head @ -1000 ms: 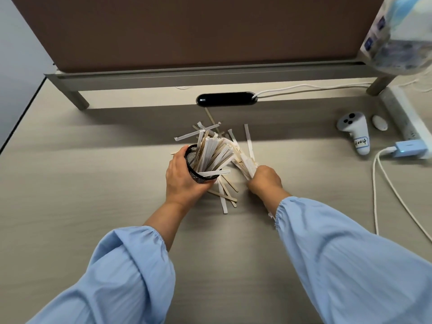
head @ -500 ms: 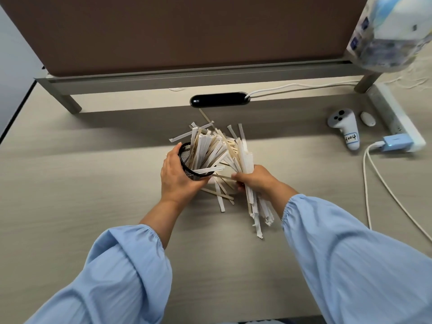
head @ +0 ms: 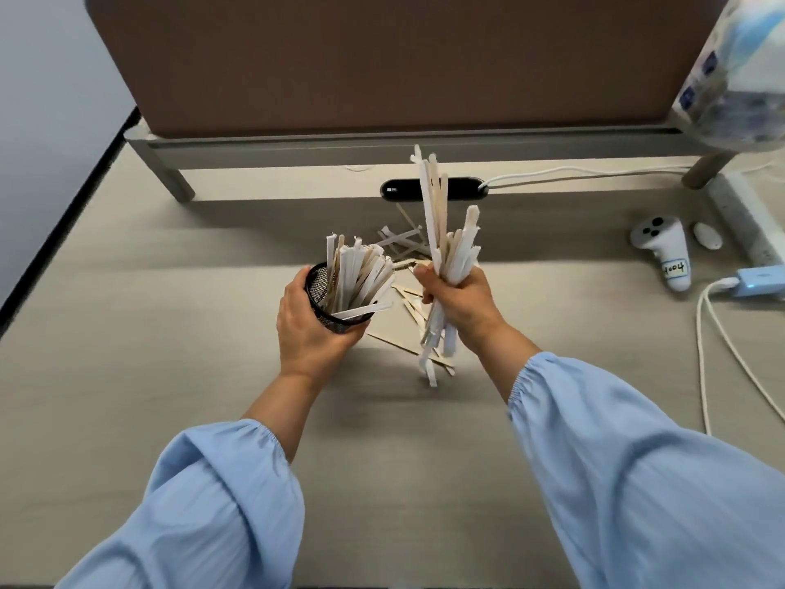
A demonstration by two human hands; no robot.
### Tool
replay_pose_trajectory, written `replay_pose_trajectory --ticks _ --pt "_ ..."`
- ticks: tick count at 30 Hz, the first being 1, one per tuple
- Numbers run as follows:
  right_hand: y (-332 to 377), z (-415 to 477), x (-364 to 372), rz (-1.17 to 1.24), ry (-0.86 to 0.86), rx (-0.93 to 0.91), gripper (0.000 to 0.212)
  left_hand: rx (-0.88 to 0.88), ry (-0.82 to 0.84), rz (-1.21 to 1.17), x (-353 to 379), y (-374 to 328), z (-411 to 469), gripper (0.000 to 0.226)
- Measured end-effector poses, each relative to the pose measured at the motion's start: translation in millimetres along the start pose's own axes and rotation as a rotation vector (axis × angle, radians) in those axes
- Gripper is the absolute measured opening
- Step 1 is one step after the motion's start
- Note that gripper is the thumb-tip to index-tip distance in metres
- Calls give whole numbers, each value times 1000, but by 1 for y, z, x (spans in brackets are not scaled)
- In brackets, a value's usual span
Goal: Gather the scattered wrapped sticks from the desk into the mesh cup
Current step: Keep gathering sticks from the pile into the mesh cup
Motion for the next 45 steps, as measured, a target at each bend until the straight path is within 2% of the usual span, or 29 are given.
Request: replay_pose_trajectory --ticks 5,8,13,18,21,24,28,30,34,37,39,42,45 --pt "16 -17 56 -2 50 -132 20 -73 -122 25 -38 26 4 94" --pt "-1 -25 85 -60 83 -122 11 -109 -148 79 -58 41 3 98" --pt "-33 -31 106 -134 92 -47 15 -148 -154 126 -81 66 0 100" --pt "-35 -28 112 -167 81 -72 20 -136 -161 148 -87 76 -3 98" --pt "-25 -26 113 -124 48 -93 10 -121 -154 154 -87 75 -4 97" --pt "-21 -23 112 -124 41 -131 14 -109 -141 158 -85 74 -3 97" --pt "-33 -27 112 -123 111 -87 6 -101 -116 142 -81 70 -3 98" --pt "-32 -26 109 -98 99 -67 6 -123 -102 113 -79 72 -3 99" --pt "-23 -25 106 -41 90 -66 28 -254 -120 -11 -78 81 -4 101" --pt "-23 -28 107 -58 113 -67 26 -299 -187 -65 -81 87 -4 94" --pt "-24 -29 109 -56 119 -58 21 -294 -172 -80 -80 87 -3 91" --pt "-24 -30 107 -50 121 -48 24 -327 -209 -102 -83 88 -1 86" --pt "-23 -29 105 -73 116 -73 22 -335 -158 -78 -79 84 2 88"
Point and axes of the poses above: each hand's wrist, its own z-axis towards the middle knuckle, its own x-axis out of the palm, y = z × x, the point moved 7 cm from there along z, towards the middle knuckle, and after that the axes turned 14 degrees about -y, right-handed, at the moved point
